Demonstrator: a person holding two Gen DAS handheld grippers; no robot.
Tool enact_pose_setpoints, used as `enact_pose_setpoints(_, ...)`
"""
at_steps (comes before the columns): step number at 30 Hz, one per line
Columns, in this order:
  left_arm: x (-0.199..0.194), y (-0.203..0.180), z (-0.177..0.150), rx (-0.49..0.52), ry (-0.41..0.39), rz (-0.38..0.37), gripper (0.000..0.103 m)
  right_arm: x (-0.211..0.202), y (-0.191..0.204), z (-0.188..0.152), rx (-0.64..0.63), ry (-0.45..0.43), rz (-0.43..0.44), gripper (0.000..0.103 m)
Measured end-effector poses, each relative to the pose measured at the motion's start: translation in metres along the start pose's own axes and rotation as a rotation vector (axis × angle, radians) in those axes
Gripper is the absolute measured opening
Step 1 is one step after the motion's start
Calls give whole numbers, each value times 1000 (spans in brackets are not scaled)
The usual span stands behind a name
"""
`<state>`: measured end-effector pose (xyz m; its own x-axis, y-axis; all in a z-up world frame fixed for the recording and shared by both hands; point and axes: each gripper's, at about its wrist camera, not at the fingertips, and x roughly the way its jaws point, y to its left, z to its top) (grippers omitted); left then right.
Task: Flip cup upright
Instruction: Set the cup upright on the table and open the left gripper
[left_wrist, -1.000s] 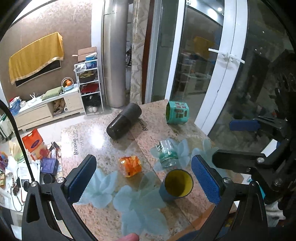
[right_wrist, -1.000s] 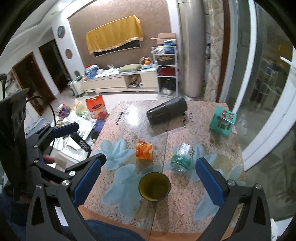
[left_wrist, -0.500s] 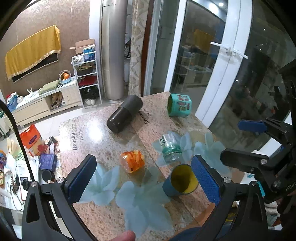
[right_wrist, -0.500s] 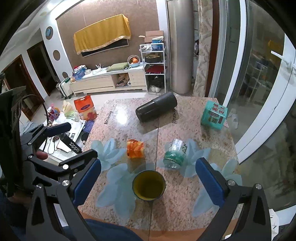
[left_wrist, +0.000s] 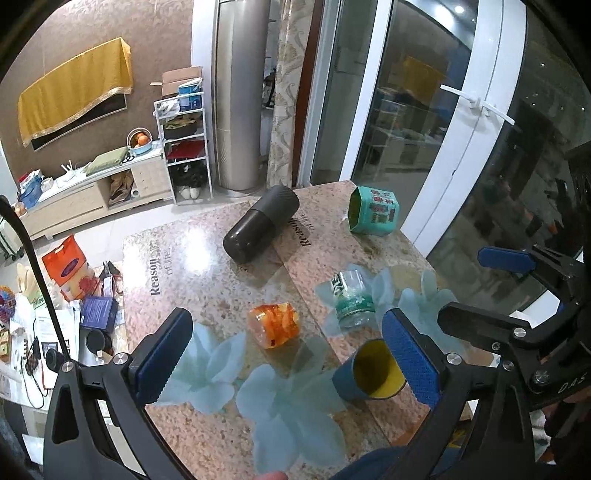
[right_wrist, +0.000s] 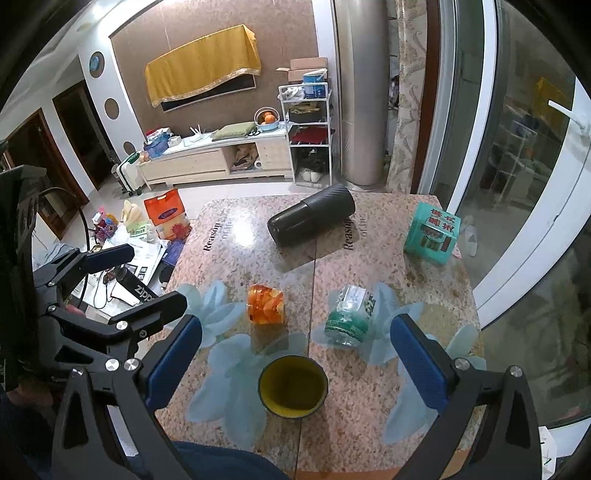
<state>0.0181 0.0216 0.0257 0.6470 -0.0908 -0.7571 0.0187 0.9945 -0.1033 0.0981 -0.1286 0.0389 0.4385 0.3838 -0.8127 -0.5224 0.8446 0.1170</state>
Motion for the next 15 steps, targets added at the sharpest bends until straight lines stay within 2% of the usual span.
enact_pose_setpoints(15, -1, 4, -3, -10, 10, 5, 103, 4, 7, 1, -5, 7, -1, 102)
